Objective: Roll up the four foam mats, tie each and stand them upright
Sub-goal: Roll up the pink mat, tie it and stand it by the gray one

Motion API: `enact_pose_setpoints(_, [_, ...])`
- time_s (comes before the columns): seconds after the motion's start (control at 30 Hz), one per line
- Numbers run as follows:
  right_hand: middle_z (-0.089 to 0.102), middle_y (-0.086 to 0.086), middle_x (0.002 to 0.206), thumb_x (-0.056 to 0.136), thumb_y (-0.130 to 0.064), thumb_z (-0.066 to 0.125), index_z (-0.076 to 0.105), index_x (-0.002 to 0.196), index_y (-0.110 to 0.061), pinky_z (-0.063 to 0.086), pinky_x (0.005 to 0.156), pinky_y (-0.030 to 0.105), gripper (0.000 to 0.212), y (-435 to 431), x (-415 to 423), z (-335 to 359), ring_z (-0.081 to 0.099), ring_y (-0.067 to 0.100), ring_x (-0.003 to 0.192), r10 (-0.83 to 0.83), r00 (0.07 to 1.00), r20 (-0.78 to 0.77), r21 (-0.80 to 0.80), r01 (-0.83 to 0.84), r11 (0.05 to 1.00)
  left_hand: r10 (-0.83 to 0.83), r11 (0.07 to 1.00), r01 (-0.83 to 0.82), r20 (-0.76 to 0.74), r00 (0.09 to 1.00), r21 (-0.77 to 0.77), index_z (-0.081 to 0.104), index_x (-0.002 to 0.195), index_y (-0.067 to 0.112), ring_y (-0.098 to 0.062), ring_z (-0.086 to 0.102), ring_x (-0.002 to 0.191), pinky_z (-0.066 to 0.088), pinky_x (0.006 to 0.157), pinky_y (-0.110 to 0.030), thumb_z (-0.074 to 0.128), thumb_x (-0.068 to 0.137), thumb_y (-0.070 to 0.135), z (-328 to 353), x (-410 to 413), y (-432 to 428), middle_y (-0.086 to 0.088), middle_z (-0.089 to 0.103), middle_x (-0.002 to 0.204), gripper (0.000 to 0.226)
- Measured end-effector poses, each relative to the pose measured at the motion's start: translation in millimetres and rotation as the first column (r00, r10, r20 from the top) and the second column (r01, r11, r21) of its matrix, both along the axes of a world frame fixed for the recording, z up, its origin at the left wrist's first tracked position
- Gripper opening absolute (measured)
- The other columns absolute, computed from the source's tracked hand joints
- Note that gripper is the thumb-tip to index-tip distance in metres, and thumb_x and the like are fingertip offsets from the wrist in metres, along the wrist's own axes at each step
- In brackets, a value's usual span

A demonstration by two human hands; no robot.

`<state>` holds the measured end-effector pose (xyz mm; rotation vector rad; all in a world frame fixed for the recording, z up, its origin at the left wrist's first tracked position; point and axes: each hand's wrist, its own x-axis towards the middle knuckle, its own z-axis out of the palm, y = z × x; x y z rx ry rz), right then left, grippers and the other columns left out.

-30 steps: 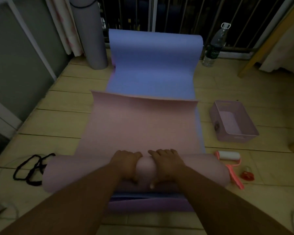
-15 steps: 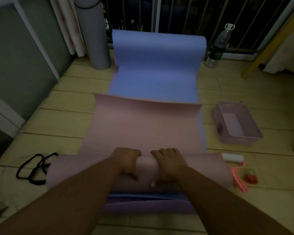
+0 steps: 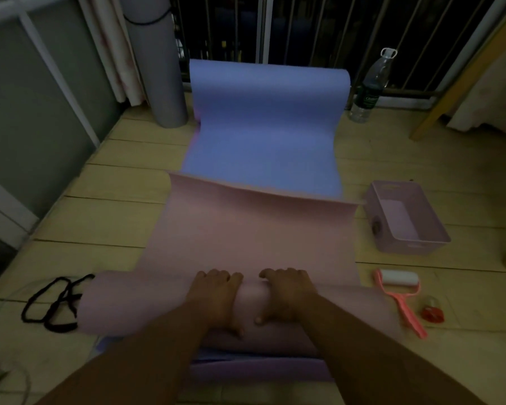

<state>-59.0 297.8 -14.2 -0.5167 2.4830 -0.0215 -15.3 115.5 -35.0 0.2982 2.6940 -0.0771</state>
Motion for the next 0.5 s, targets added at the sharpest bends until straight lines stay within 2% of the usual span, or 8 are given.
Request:
enact_pose_setpoints(0.07, [0.048,-0.002,0.143,0.061,-0.072,0.074,0.034,0.145,-0.036,0.023,0.11,0.042,0.1,0.6,7.3,-2.2,0.042,0.024,0.13,0.022,0.995,-0.093,-0.031,-0.025,0.999,0.009,1.0,-0.009,0.013,1.0,-0.009,0.039,0.134,0.027,-0.025,0.049,0.117,0.033,0.098,-0.041,0.072,0.053,0.077,2.1,-4.8,2.9,-0.003,0.053,0.129,0.101])
enact_pose_setpoints(0.17, [0.051,-0.001,0.14,0.068,-0.075,0.066,0.04,0.143,-0.034,0.022,0.111,0.041,0.089,5.1,7.6,2.1,0.044,0.024,0.127,0.095,0.982,-0.166,-0.025,-0.1,0.995,0.033,0.999,-0.033,0.04,0.999,-0.007,0.047,0.126,0.031,-0.024,0.055,0.108,0.034,0.096,-0.039,0.073,0.055,0.076,6.6,-11.9,2.6,-0.001,0.062,0.119,0.088])
enact_pose_setpoints(0.23, [0.051,0.001,0.142,0.069,-0.077,0.064,0.037,0.146,-0.032,0.02,0.113,0.043,0.093,7.2,8.2,4.8,0.044,0.026,0.128,0.13,0.979,-0.16,0.016,-0.129,0.992,0.043,0.999,-0.043,0.05,0.998,-0.006,0.051,0.122,0.032,-0.023,0.058,0.106,0.034,0.097,-0.038,0.073,0.057,0.075,11.7,-15.8,2.4,0.001,0.065,0.116,0.081])
enact_pose_setpoints(0.33, [0.048,0.005,0.141,0.061,-0.07,0.076,0.028,0.148,-0.026,0.019,0.115,0.047,0.108,6.5,7.4,4.7,0.044,0.028,0.128,0.205,0.976,-0.08,0.115,-0.195,0.974,0.048,0.999,-0.05,0.122,0.991,0.015,0.053,0.12,0.033,-0.021,0.059,0.106,0.032,0.099,-0.041,0.072,0.059,0.075,17.6,-21.0,7.1,0.003,0.064,0.118,0.076])
enact_pose_setpoints(0.43, [0.057,0.005,0.132,0.059,-0.06,0.083,0.038,0.138,-0.028,0.034,0.103,0.04,0.096,4.9,3.0,2.9,0.054,0.027,0.118,0.146,0.989,-0.017,0.103,-0.143,0.984,0.049,0.997,-0.058,0.189,0.981,0.041,0.048,0.128,0.035,-0.021,0.056,0.112,0.031,0.102,-0.043,0.07,0.06,0.077,21.4,-21.0,12.1,0.004,0.06,0.126,0.083])
enact_pose_setpoints(0.5, [0.06,0.003,0.13,0.061,-0.056,0.084,0.043,0.134,-0.03,0.038,0.099,0.037,0.087,3.6,-0.1,2.8,0.057,0.025,0.116,0.098,0.995,0.013,0.072,-0.099,0.992,0.057,0.995,-0.067,0.124,0.991,0.079,0.036,0.142,0.036,-0.021,0.051,0.121,0.031,0.104,-0.043,0.068,0.058,0.08,20.5,-12.0,9.7,0.004,0.052,0.137,0.099])
